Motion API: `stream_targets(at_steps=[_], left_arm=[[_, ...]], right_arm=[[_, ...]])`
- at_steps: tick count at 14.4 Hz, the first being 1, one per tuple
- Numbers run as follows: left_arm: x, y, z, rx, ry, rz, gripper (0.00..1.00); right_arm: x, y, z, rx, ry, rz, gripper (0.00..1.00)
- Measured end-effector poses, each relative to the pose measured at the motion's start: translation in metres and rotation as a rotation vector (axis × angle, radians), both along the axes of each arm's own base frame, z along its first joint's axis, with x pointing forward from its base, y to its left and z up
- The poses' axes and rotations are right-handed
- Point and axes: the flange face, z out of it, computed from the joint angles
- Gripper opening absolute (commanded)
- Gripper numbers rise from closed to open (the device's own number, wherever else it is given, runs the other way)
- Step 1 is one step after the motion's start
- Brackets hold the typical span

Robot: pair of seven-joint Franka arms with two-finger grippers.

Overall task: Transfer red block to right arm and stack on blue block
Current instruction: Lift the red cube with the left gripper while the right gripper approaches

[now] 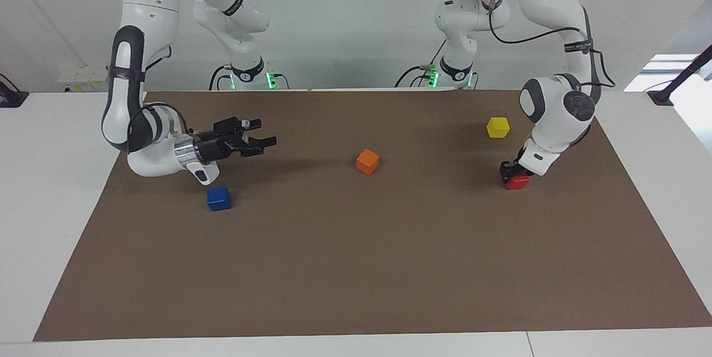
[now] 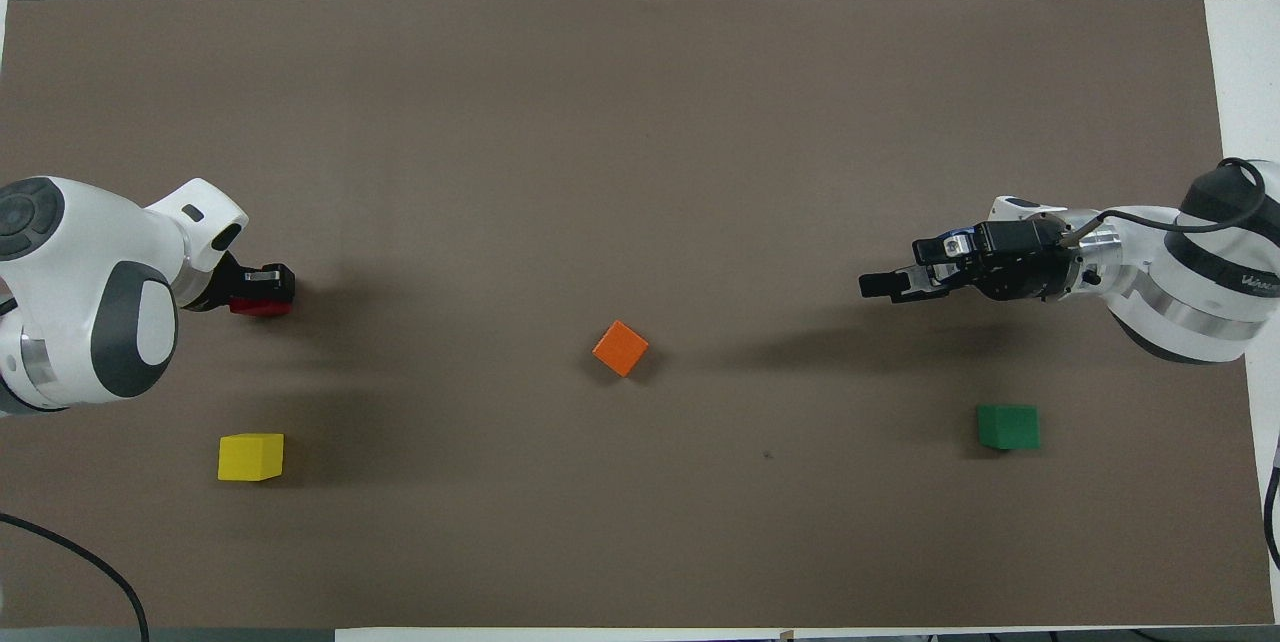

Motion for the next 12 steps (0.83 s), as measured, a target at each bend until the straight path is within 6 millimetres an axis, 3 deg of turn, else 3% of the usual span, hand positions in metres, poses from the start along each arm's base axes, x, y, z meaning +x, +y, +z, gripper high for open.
stream_targets(at_steps=[2,6,9,12], left_arm=[[0.012,-0.003,0.025,-0.060,0.024,0.081,0.00],[0.035,-0.026,0.103,-0.147,0.083,0.284,0.00],[0.036,-0.077,0.154,-0.224,0.155,0.433,0.00],[0.020,-0.126,0.203,-0.313,0.237,0.619,0.00]], right_arm=[[0.003,0.017,0.005,0.031,-0.002,0.001,1.00],[0.006,0.051,0.015,0.094,-0.006,0.024,1.00],[0.005,0.061,0.018,0.109,-0.001,0.039,1.00],[0.001,0.074,0.020,0.131,-0.002,0.076,1.00]])
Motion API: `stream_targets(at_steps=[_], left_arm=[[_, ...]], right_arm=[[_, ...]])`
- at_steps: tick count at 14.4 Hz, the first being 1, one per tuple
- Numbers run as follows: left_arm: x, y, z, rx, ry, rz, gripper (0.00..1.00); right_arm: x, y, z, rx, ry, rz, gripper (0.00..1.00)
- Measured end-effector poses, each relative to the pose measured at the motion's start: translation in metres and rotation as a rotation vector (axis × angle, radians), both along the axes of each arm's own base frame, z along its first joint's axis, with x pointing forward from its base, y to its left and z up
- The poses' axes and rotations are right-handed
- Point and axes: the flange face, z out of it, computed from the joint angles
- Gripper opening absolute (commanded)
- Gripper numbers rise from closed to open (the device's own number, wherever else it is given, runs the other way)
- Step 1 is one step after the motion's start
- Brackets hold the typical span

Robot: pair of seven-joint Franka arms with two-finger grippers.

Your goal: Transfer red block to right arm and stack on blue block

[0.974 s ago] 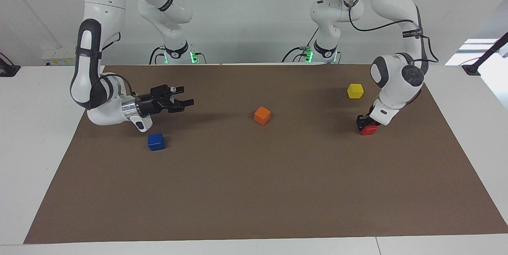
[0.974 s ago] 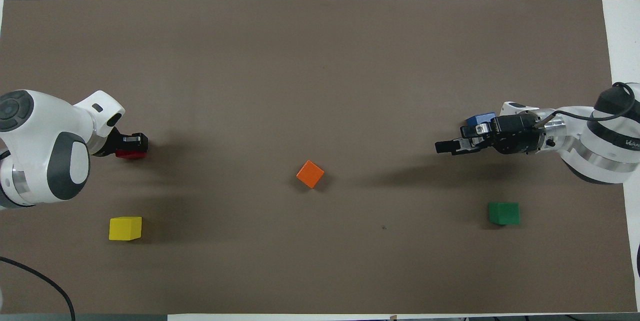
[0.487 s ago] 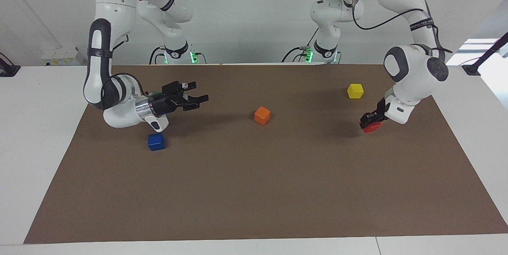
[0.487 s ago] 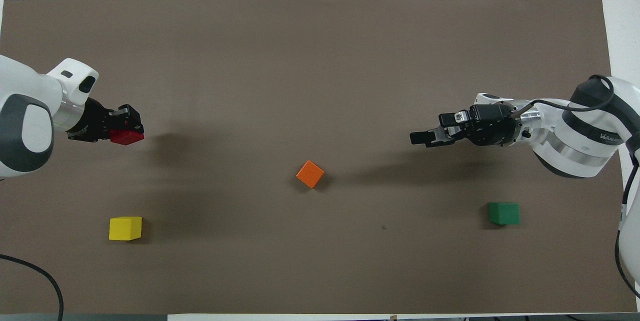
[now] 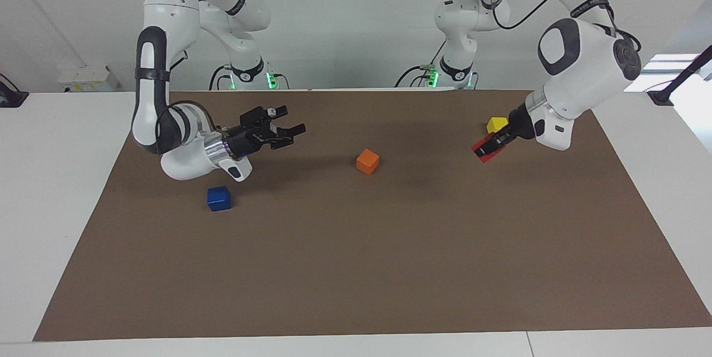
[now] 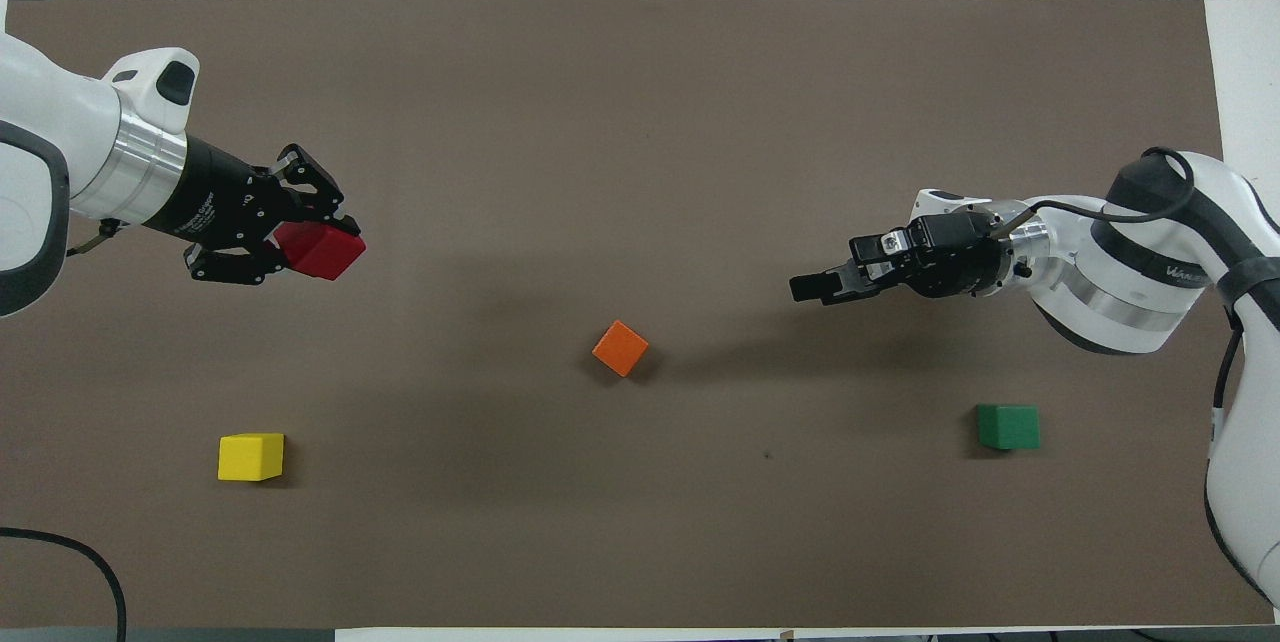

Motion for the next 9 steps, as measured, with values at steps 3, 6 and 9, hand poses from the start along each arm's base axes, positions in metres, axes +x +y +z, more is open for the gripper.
stream_targets(at_steps=[3,6,9], left_arm=[[-0.017,-0.031,0.043,-0.185,0.054,0.145,0.00],[-0.028,-0.068,0.039,-0.370,0.138,0.328,0.00],[-0.043,-0.135,0.011,-0.478,0.218,0.512,0.00]], right_arm=[[0.000,0.004,0.002,0.018,-0.002,0.001,1.00],[0.002,0.011,0.004,0.027,0.000,-0.012,1.00],[0.002,0.031,0.003,0.029,0.005,-0.013,1.00]])
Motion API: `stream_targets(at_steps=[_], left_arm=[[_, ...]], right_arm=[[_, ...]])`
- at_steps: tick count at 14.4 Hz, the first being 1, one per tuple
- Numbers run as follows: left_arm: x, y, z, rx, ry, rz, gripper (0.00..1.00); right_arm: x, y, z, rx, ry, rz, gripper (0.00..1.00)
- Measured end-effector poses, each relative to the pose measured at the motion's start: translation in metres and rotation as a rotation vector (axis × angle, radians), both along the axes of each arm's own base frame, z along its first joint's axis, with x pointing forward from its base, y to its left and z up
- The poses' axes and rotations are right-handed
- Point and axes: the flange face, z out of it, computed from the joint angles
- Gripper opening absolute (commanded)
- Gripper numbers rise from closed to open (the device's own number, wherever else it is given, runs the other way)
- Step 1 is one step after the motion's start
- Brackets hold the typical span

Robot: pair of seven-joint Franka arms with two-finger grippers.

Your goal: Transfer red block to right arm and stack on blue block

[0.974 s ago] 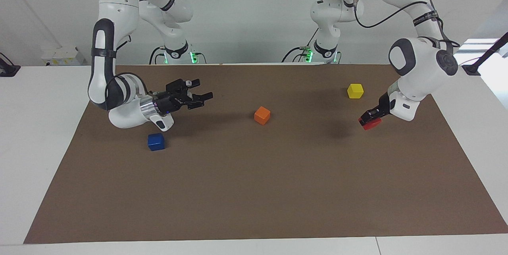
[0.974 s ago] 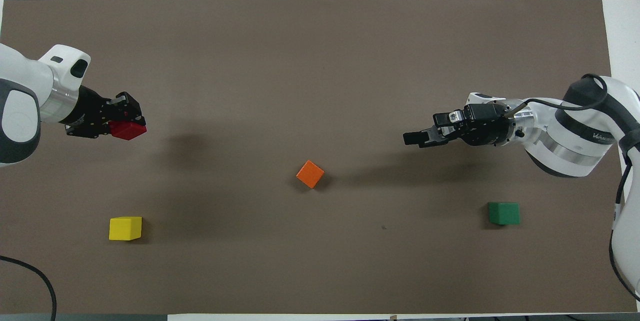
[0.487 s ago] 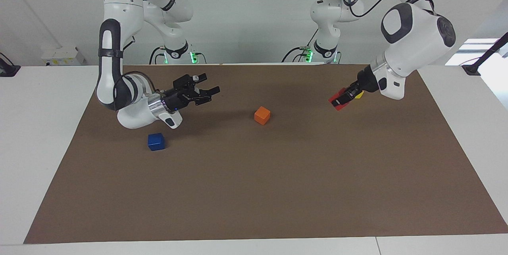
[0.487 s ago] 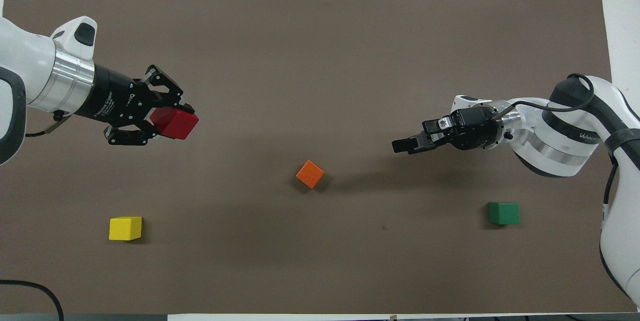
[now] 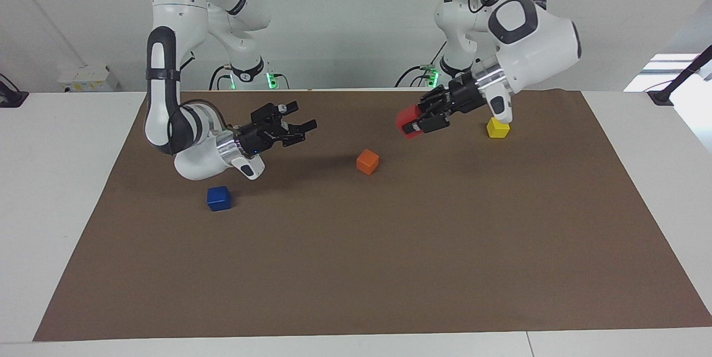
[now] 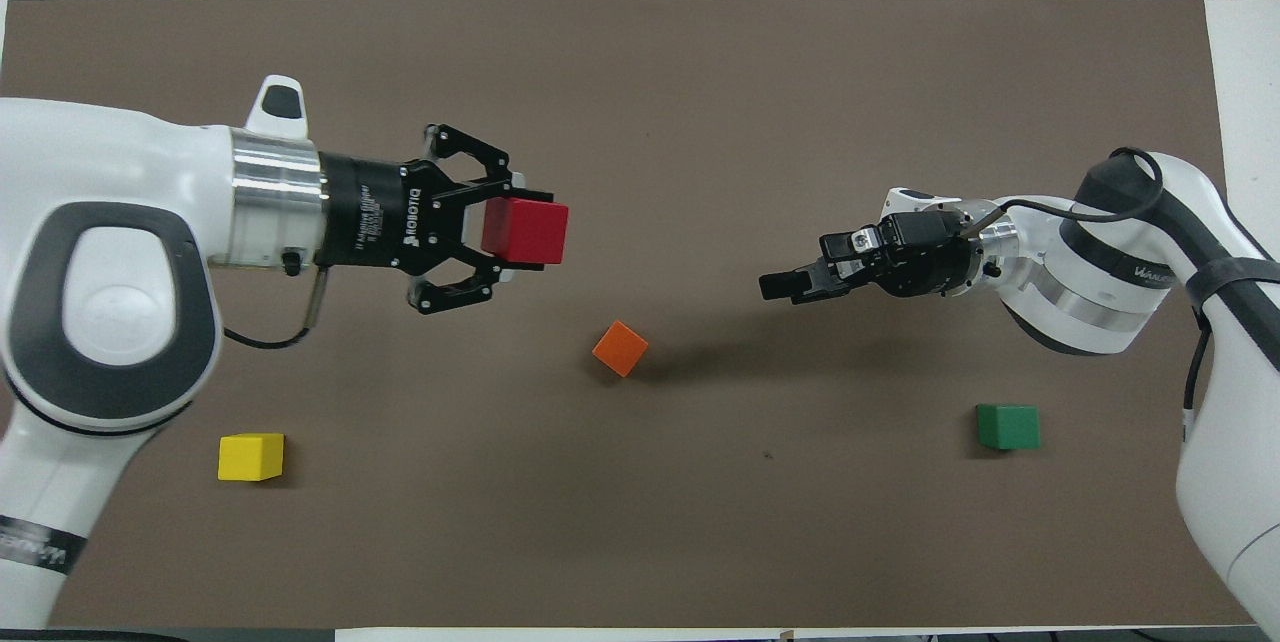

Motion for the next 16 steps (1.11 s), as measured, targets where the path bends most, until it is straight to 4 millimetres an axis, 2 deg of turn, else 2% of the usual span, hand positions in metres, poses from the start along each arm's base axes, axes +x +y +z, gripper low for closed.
stream_targets(at_steps=[2,5,11,16], left_arm=[[-0.007,-0.020,-0.016,-0.116,0.107,0.101,0.00],[-0.003,-0.023,-0.031,-0.179,0.271,0.224,0.00],[-0.013,-0.058,-0.031,-0.244,0.563,0.485,0.00],[-0.028,-0.084,-0.033,-0.235,0.623,0.501,0.00]], right_arm=[[0.000,0.010,-0.002,-0.014,0.005,-0.002,1.00],[-0.001,0.021,-0.003,-0.017,0.008,-0.001,1.00],[0.000,0.038,-0.005,-0.029,0.018,-0.021,1.00],[-0.001,0.042,-0.006,-0.034,0.018,-0.020,1.00]])
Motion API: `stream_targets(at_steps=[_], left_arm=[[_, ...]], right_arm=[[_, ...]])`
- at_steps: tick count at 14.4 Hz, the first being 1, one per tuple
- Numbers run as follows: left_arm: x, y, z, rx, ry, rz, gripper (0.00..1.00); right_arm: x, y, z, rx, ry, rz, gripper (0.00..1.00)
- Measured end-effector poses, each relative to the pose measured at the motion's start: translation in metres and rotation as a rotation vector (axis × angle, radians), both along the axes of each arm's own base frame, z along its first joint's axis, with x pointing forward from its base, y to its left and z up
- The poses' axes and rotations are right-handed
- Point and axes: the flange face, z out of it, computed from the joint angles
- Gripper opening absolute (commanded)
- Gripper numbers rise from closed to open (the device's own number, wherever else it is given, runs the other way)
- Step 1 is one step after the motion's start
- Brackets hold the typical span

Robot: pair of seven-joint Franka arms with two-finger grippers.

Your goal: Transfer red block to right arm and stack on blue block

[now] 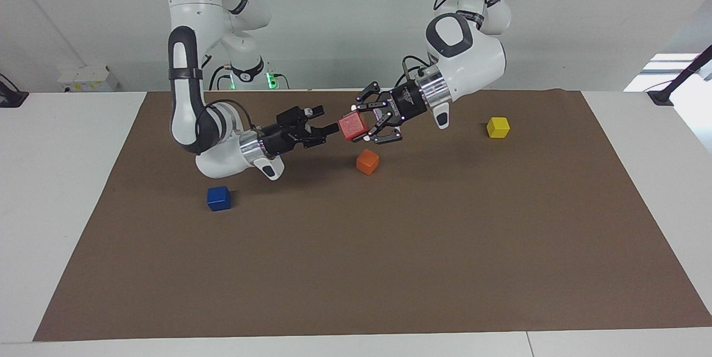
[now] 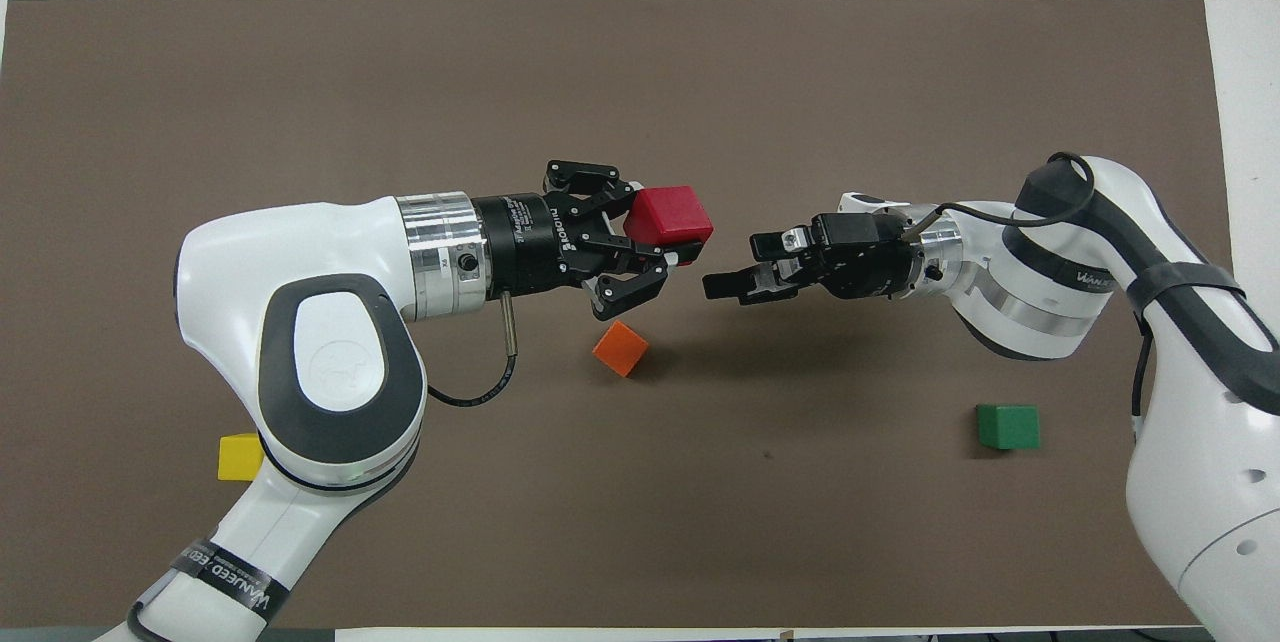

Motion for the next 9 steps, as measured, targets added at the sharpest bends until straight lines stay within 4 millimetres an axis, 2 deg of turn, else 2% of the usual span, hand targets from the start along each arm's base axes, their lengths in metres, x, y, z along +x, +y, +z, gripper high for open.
stream_targets(at_steps=[9], left_arm=[[-0.020,-0.028,0.000,0.010,-0.089,-0.096,0.00]], right_arm=[[0.001,0.000,-0.002,-0.012,-0.001,-0.012,1.00]])
